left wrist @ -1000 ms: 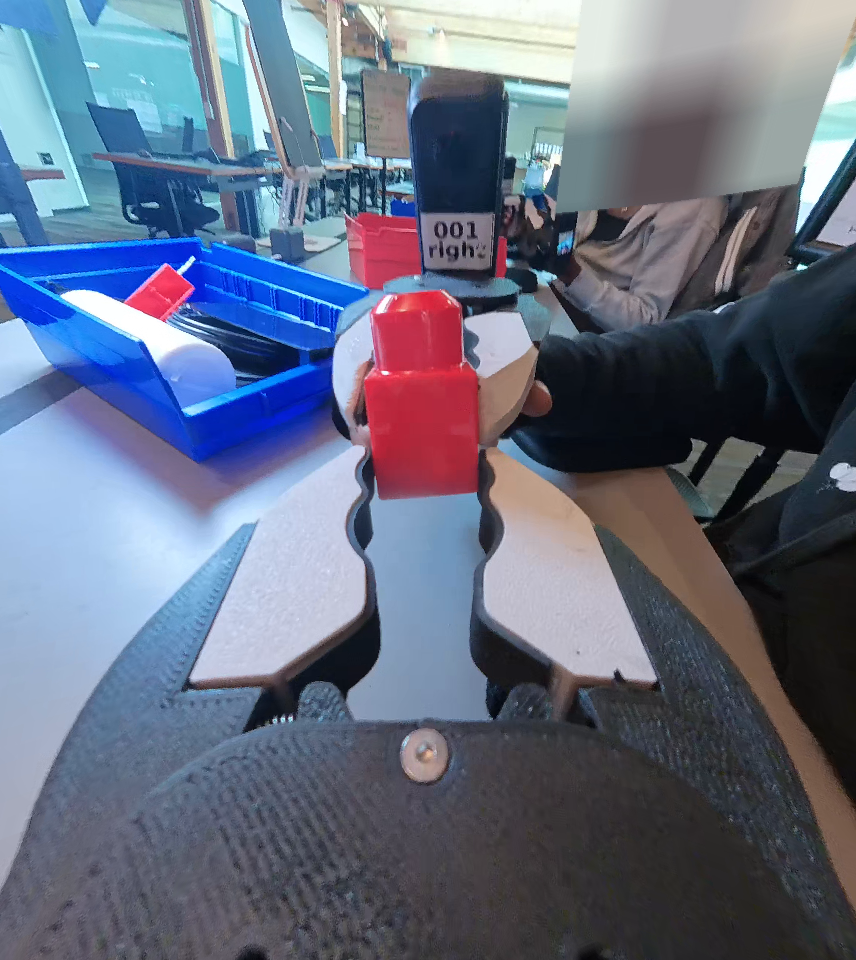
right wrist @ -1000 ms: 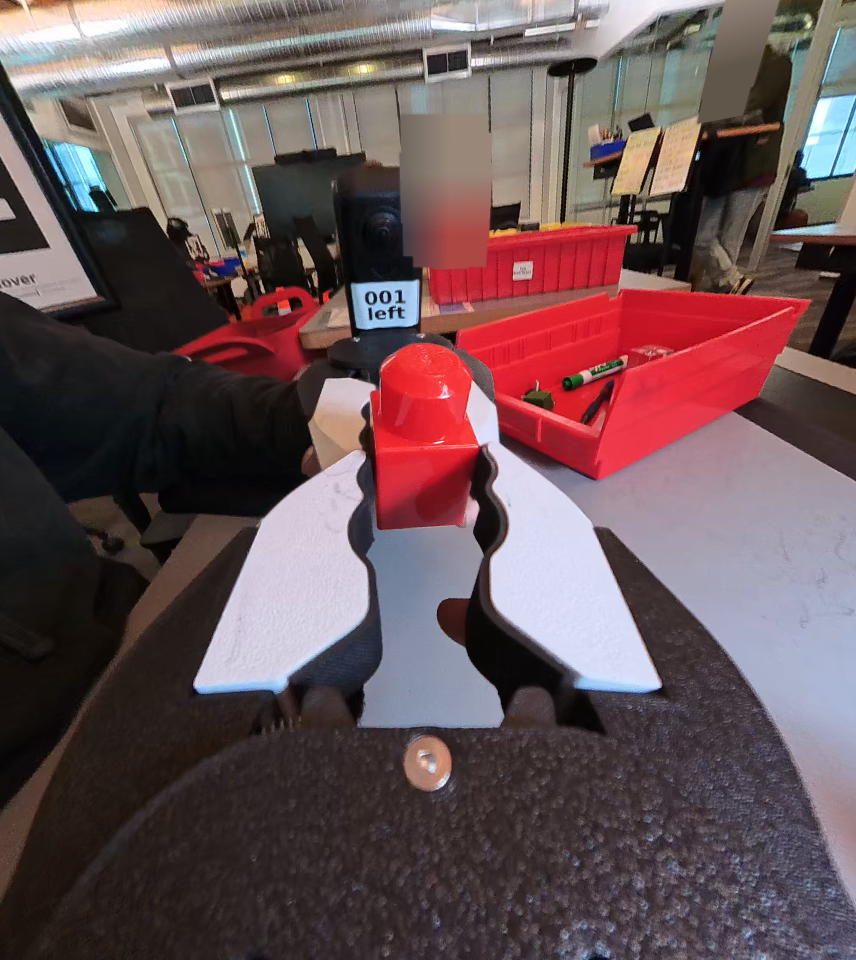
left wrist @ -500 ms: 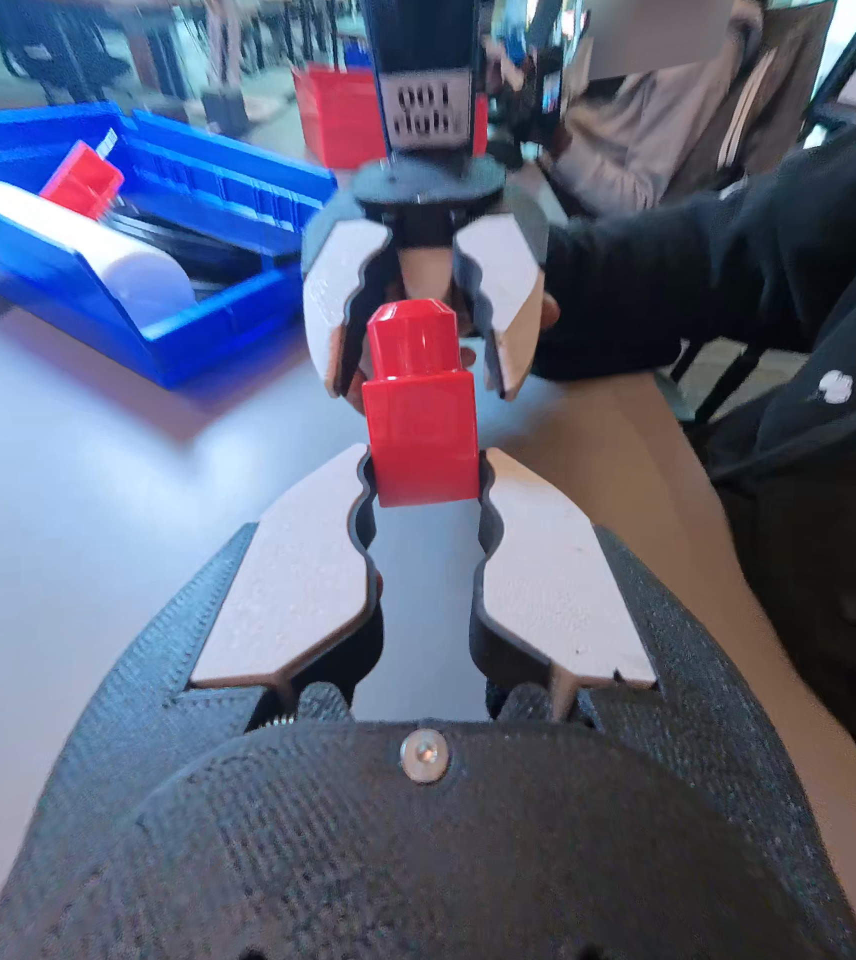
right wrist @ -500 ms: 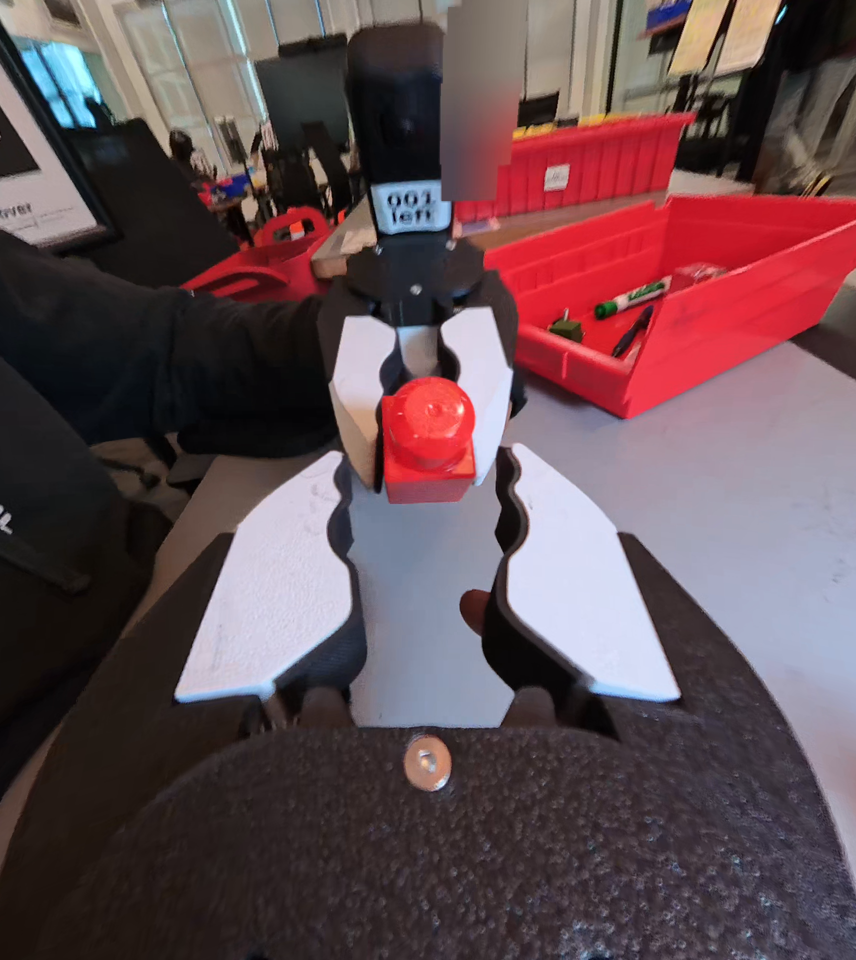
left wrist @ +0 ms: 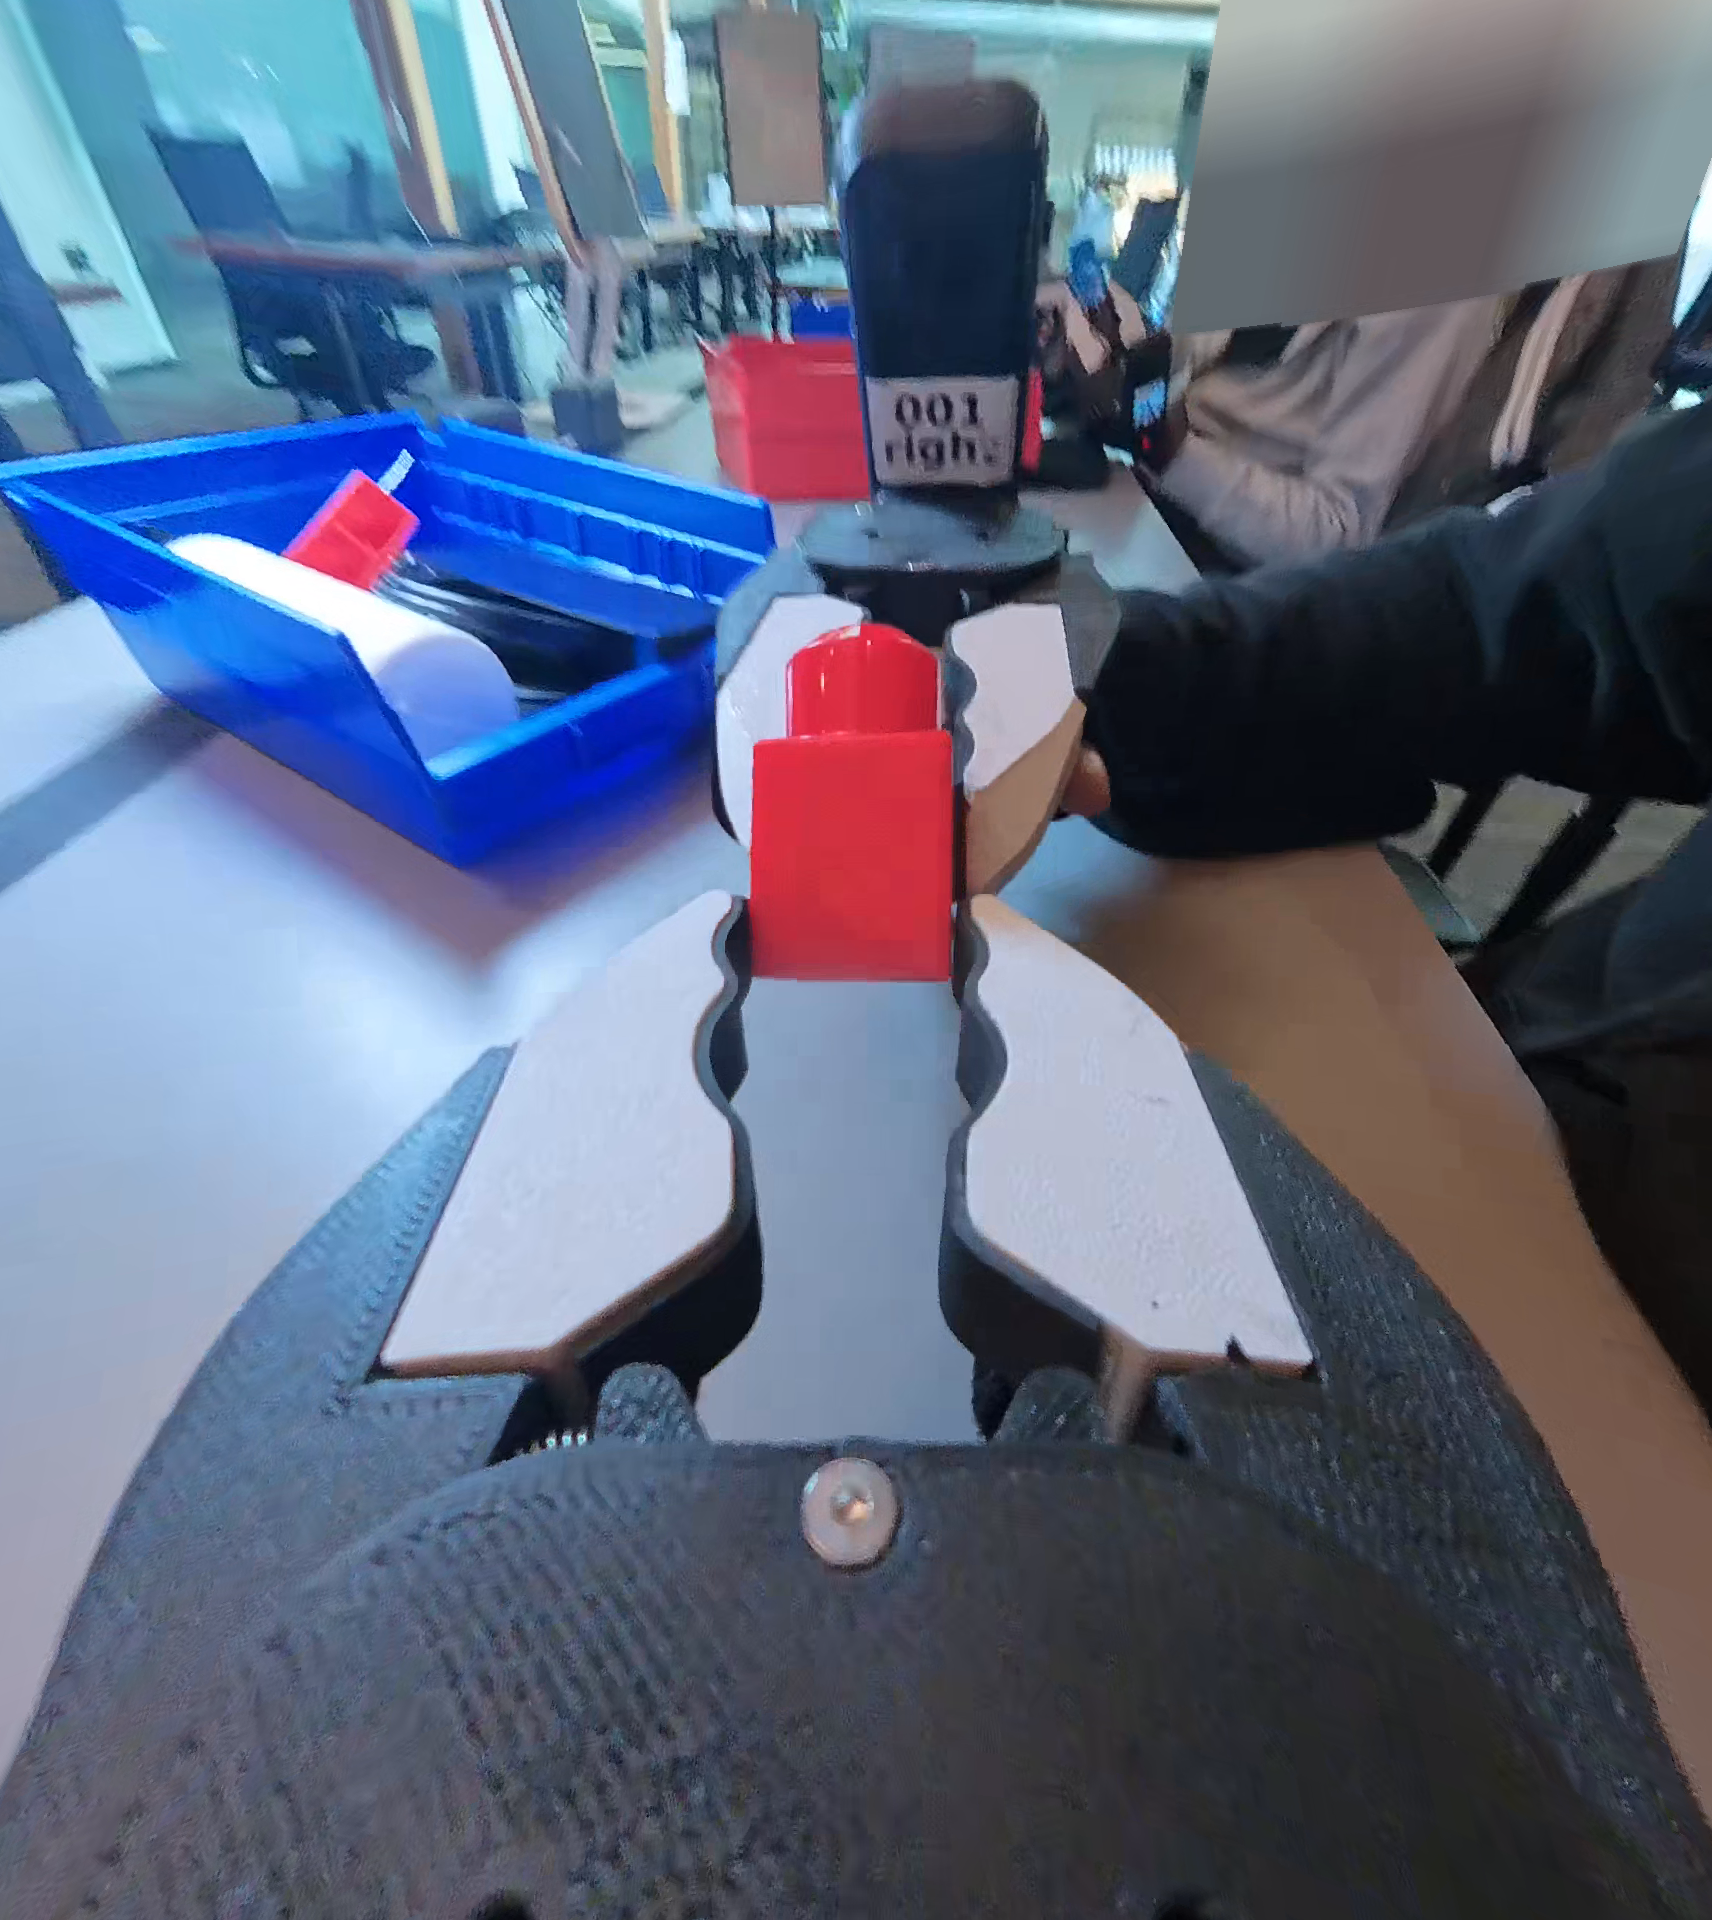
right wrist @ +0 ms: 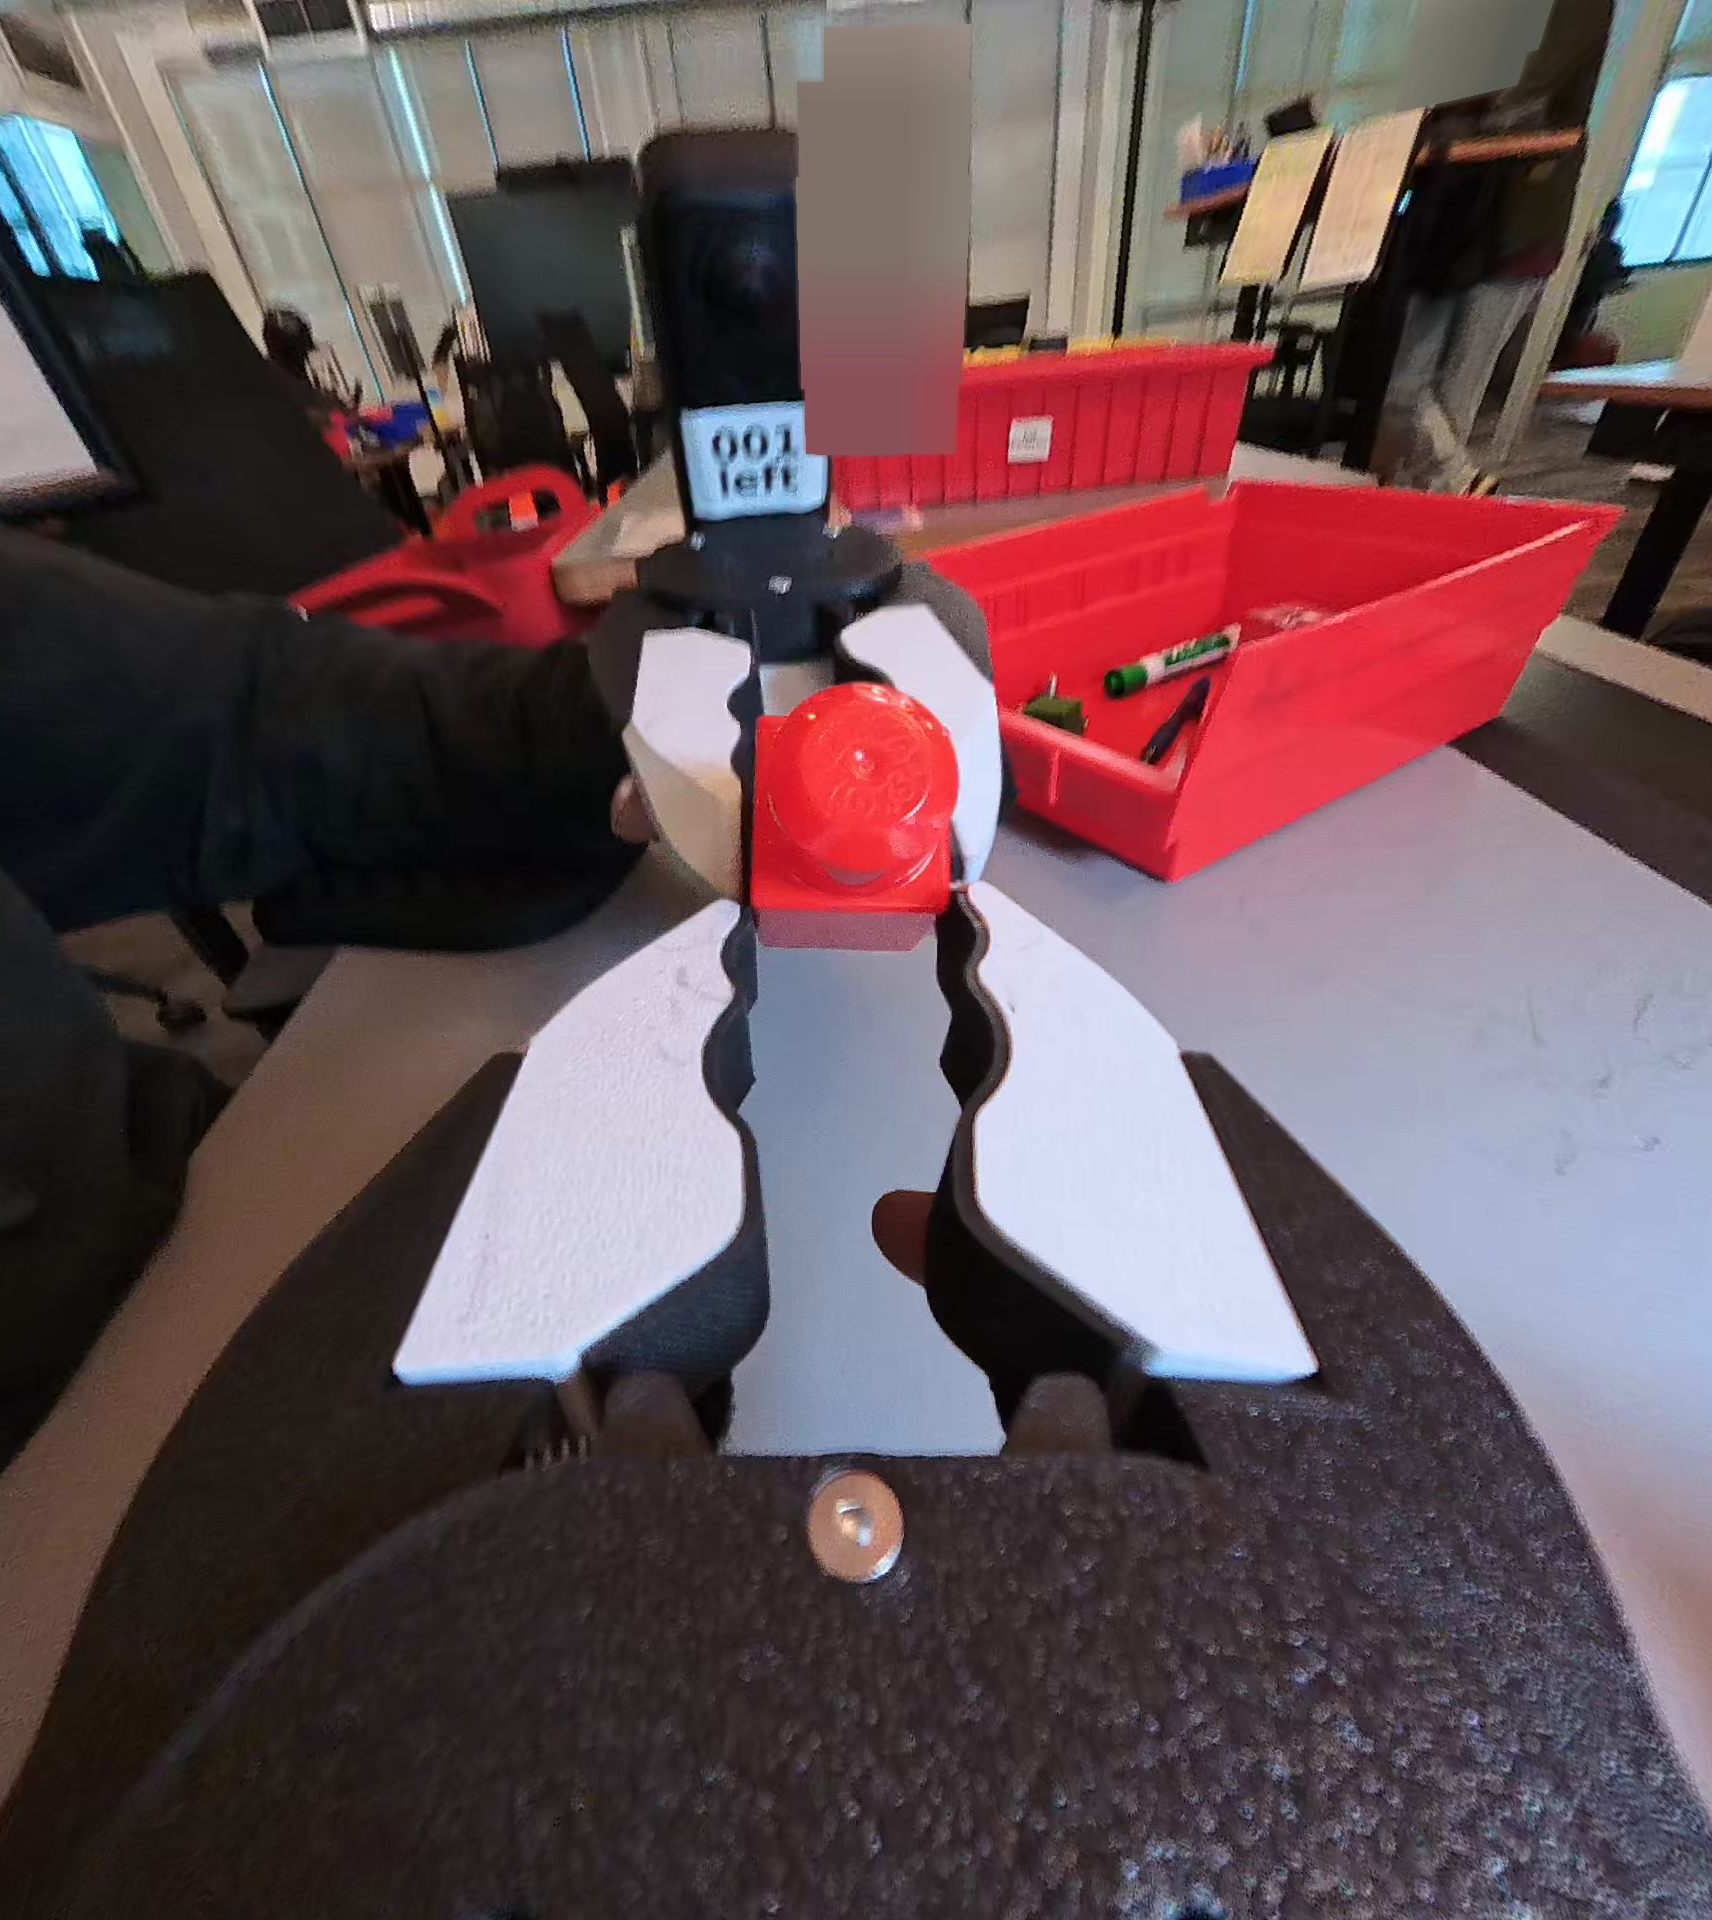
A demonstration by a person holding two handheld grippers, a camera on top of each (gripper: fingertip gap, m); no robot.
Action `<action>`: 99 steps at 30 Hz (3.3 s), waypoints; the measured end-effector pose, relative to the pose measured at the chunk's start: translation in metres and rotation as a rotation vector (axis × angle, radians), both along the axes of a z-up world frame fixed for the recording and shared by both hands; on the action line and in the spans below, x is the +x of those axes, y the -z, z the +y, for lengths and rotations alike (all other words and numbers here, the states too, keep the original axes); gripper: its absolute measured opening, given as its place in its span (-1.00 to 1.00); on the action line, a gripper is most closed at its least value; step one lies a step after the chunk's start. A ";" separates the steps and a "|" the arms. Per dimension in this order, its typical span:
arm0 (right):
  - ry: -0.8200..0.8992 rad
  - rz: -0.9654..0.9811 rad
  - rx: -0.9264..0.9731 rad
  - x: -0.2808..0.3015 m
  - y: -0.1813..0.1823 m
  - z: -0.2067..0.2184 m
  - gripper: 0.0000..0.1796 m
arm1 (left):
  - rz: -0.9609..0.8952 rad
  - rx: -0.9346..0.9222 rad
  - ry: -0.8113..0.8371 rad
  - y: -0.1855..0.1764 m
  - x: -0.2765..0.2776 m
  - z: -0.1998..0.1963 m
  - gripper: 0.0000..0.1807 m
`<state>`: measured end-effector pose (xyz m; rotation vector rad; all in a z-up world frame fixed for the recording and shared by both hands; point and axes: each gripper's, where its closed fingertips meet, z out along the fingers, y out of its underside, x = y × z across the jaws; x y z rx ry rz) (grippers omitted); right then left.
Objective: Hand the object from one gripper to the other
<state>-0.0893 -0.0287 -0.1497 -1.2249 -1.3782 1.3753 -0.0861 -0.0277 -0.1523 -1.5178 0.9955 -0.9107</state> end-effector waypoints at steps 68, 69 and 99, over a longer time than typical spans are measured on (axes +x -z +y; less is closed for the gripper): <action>-0.002 0.101 -0.120 -0.005 -0.010 -0.005 -0.65 | -0.162 -0.073 0.018 -0.026 -0.005 -0.002 -0.60; -0.015 0.079 -0.123 -0.005 -0.007 -0.006 -0.65 | -0.136 -0.074 0.020 -0.024 -0.005 -0.003 -0.60; -0.002 -0.051 -0.012 -0.003 0.006 -0.006 -0.47 | -0.016 -0.109 0.039 -0.005 -0.004 -0.004 -0.60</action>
